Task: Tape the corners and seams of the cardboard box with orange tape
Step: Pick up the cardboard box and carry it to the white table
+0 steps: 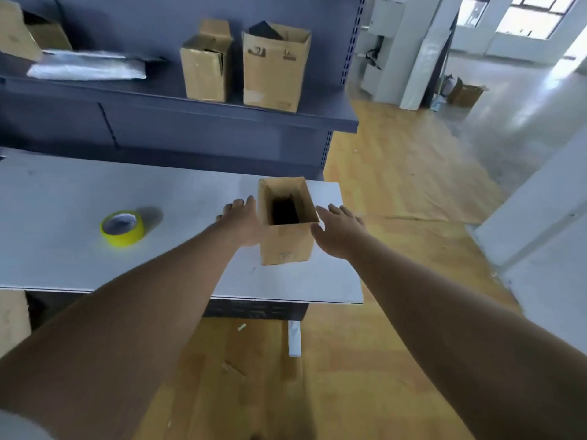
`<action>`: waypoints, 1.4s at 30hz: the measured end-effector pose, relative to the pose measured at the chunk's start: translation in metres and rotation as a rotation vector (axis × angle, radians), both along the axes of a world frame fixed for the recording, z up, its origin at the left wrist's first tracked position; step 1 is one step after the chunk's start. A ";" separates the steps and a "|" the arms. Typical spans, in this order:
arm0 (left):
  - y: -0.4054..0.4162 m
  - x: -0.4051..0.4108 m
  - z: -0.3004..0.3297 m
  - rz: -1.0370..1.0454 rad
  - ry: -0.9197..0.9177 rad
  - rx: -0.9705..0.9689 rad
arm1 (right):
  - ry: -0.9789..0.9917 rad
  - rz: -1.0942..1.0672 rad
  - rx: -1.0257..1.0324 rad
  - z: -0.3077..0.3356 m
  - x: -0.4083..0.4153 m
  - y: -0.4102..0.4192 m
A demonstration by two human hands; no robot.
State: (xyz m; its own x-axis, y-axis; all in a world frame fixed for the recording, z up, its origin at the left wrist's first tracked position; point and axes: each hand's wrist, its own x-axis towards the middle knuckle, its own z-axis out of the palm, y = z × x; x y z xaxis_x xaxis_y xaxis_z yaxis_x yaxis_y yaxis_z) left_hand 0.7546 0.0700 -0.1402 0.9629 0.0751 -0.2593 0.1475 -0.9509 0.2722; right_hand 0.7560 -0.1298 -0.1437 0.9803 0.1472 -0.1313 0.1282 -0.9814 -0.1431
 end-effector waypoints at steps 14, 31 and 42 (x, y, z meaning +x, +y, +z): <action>-0.009 0.077 -0.067 0.159 0.105 -0.273 | 0.164 -0.341 0.375 -0.073 0.090 0.014; -0.051 0.105 -0.044 -0.079 -0.058 -0.237 | -0.101 -0.523 0.315 -0.051 0.070 -0.040; -0.179 0.065 -0.014 -0.369 -0.043 -0.346 | -0.169 -0.759 0.336 -0.014 -0.019 -0.157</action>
State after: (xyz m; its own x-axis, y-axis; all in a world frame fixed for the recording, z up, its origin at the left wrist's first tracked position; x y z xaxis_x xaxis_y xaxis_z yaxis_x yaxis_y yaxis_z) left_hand 0.8192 -0.1092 -0.1539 0.9194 -0.3554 -0.1685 -0.1996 -0.7908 0.5787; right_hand 0.7368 -0.2870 -0.1574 0.8316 -0.5538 -0.0410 -0.5023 -0.7187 -0.4807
